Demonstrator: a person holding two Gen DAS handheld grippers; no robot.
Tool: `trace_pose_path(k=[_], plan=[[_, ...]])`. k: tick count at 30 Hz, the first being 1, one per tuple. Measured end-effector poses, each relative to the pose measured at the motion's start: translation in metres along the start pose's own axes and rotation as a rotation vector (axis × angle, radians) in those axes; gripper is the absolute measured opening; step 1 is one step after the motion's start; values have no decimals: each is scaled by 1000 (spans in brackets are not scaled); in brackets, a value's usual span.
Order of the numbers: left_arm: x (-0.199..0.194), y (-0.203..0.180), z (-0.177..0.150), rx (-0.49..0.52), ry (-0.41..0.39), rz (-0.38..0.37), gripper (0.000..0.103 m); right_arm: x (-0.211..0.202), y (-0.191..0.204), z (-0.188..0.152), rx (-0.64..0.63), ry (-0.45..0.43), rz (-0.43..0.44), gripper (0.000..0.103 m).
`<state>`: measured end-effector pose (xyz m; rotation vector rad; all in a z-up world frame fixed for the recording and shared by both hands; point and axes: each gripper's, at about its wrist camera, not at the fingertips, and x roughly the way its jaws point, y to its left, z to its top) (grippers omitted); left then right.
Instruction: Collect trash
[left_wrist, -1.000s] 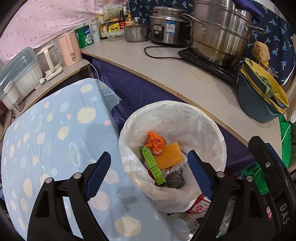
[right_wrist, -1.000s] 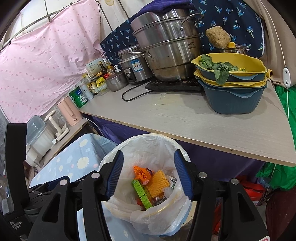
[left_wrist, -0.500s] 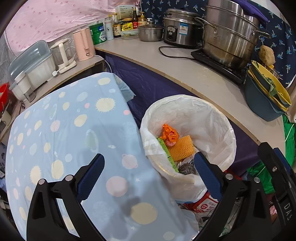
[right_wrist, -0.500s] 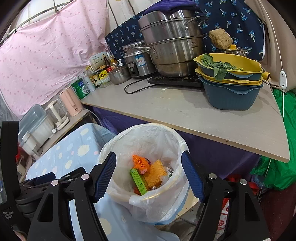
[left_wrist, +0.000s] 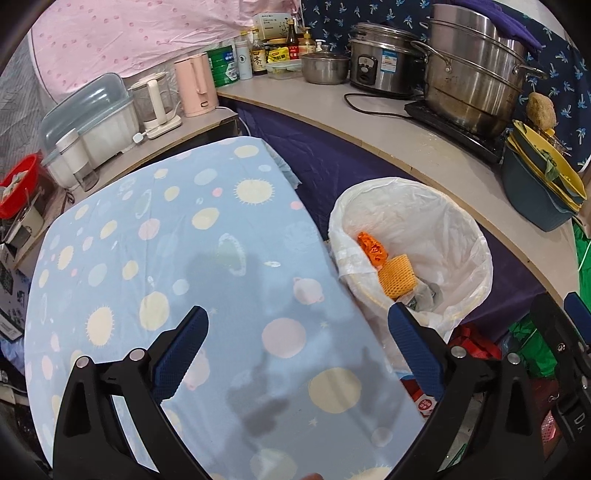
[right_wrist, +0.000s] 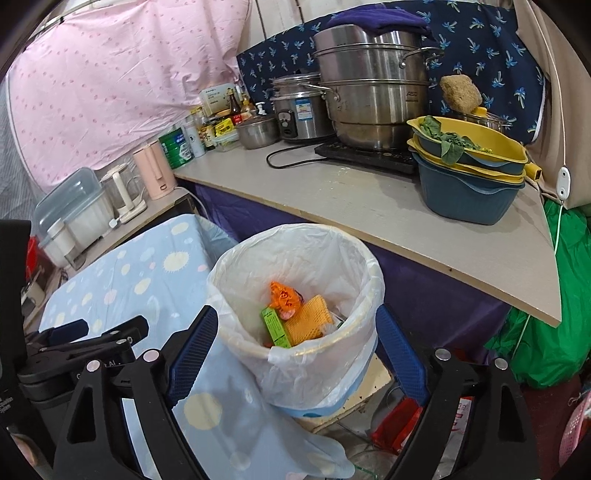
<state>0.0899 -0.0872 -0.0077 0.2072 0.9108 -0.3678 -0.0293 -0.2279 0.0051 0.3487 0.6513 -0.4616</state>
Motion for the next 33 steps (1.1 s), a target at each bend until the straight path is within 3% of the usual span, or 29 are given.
trace_pose_path(k=[18, 33], plan=[[-6, 11, 0, -1, 25, 41, 94, 6, 9, 12, -38, 52, -55, 89], [10, -9, 16, 25, 32, 44, 94, 31, 6, 18, -42, 98, -57, 89]])
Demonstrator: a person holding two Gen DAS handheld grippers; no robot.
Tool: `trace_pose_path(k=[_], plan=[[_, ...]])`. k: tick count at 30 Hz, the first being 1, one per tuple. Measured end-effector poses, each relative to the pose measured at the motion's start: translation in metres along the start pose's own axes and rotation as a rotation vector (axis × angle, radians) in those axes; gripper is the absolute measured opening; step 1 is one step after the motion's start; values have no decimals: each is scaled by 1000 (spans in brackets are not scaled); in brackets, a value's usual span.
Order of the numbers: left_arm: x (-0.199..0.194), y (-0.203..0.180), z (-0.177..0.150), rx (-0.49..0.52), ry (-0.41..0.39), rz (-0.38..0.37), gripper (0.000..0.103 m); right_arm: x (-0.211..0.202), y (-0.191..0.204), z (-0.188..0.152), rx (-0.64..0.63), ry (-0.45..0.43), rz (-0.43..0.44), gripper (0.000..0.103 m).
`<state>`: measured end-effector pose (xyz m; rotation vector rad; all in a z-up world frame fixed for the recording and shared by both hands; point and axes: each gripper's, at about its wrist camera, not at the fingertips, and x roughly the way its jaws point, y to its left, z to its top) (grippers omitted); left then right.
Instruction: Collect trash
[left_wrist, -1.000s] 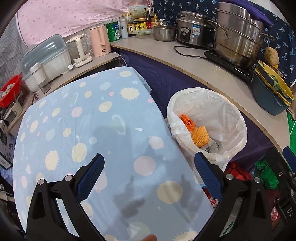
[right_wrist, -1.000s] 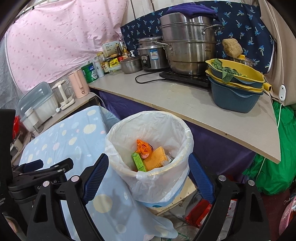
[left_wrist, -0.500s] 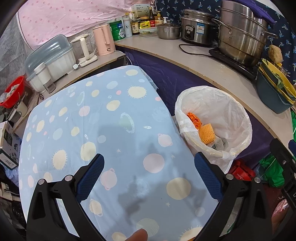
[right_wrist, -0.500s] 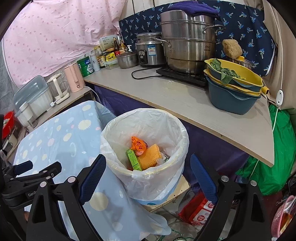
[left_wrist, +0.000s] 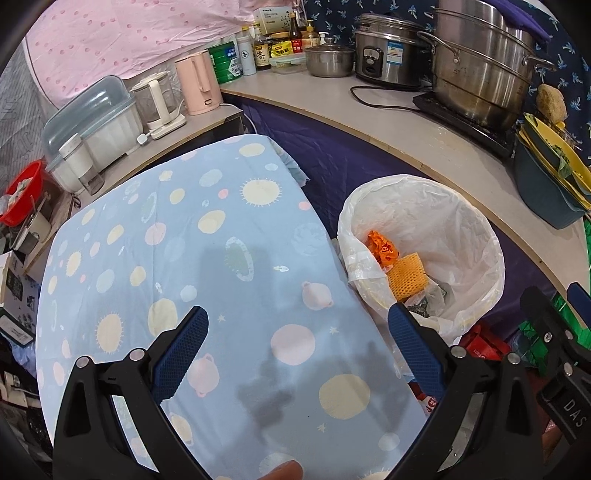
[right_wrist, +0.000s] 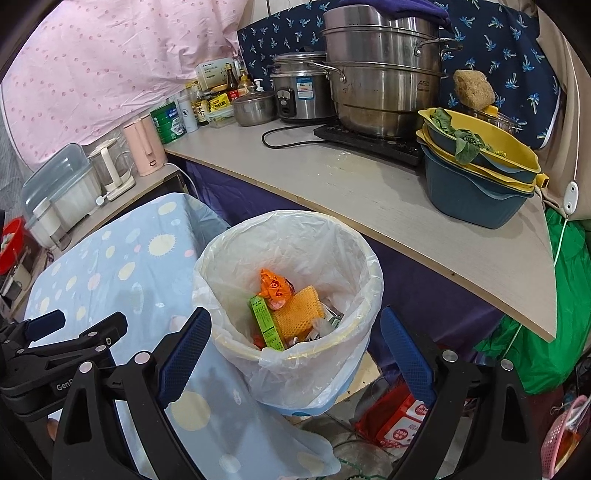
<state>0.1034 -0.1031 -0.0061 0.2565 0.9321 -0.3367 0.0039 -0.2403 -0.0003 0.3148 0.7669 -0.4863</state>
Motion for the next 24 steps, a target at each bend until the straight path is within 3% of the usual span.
trace_pose_path(k=[24], plan=[[5, -15, -4, 36, 20, -5, 94, 3, 4, -3, -33, 9, -26, 89]])
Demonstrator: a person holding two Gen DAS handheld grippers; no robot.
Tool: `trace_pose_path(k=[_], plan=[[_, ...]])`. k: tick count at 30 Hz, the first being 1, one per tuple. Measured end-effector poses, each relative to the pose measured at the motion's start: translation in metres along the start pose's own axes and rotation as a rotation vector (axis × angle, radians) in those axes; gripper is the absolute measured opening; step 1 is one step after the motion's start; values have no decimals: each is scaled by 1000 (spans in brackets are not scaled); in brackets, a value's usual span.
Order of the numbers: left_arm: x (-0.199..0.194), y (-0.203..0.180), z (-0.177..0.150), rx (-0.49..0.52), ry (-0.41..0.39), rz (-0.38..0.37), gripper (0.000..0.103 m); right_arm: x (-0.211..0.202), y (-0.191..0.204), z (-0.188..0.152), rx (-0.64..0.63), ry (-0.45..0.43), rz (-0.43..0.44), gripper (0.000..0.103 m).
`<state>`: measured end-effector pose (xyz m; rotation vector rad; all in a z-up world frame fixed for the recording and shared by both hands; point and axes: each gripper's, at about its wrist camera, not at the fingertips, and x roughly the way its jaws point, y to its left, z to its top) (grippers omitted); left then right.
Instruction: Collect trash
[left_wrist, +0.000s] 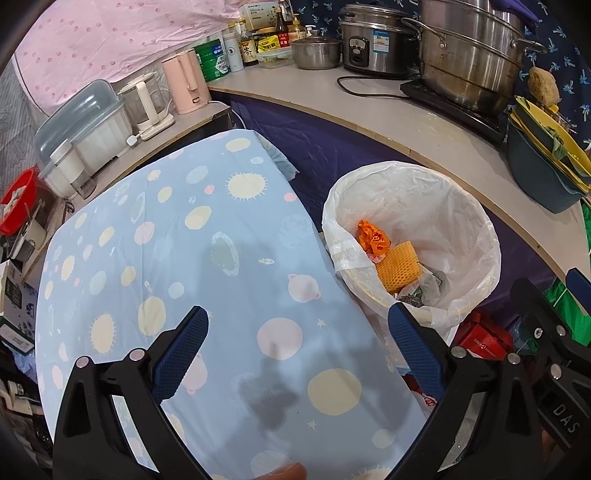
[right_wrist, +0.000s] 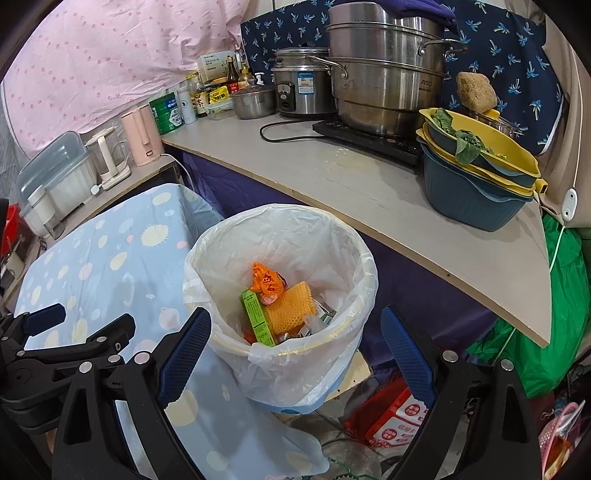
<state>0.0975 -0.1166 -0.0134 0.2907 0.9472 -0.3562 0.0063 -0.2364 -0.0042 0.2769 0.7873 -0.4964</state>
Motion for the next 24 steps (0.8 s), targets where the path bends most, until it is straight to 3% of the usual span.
trace_pose_path(k=[24], plan=[[3, -6, -8, -7, 23, -6, 94, 2, -3, -10, -3, 11, -20, 89]])
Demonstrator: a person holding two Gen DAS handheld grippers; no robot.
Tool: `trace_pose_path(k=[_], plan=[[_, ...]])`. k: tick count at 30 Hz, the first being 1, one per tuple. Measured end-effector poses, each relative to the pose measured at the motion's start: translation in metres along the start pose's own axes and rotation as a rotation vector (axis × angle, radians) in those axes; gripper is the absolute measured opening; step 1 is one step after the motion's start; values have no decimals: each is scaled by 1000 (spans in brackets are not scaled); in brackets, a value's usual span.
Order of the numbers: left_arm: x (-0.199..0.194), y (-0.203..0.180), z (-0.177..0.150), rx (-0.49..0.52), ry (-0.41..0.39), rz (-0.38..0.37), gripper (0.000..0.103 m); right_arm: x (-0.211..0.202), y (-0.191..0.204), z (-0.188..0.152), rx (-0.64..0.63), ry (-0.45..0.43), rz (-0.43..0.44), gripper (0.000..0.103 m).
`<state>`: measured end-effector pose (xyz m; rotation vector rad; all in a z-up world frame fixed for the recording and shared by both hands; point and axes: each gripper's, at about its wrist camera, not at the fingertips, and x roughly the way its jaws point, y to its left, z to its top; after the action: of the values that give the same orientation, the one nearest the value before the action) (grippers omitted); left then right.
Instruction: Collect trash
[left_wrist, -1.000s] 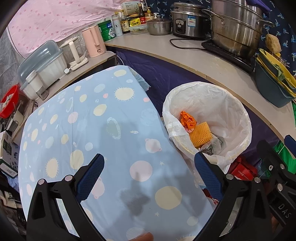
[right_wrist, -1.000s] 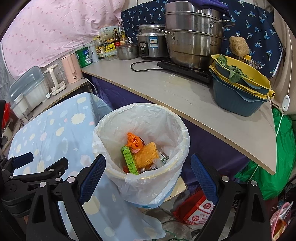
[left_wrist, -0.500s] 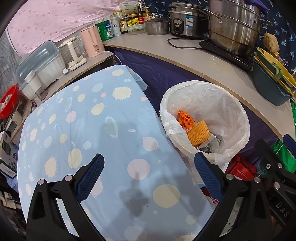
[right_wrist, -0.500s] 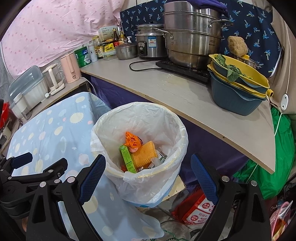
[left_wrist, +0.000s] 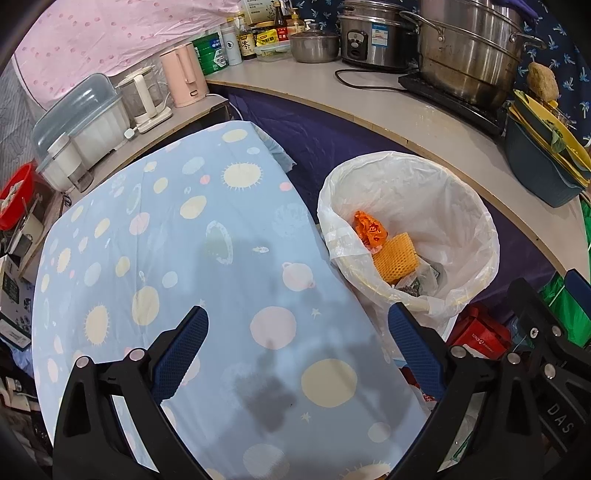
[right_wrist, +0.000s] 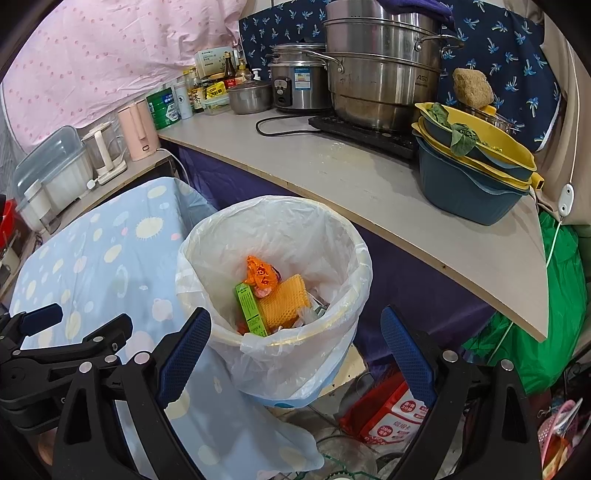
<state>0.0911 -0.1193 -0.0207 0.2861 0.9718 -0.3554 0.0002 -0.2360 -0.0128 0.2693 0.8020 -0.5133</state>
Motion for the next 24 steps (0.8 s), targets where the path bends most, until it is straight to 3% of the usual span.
trace_pose_path(k=[24], plan=[[-5, -2, -5, 18, -22, -2, 94, -1, -3, -2, 3, -4, -2, 89]])
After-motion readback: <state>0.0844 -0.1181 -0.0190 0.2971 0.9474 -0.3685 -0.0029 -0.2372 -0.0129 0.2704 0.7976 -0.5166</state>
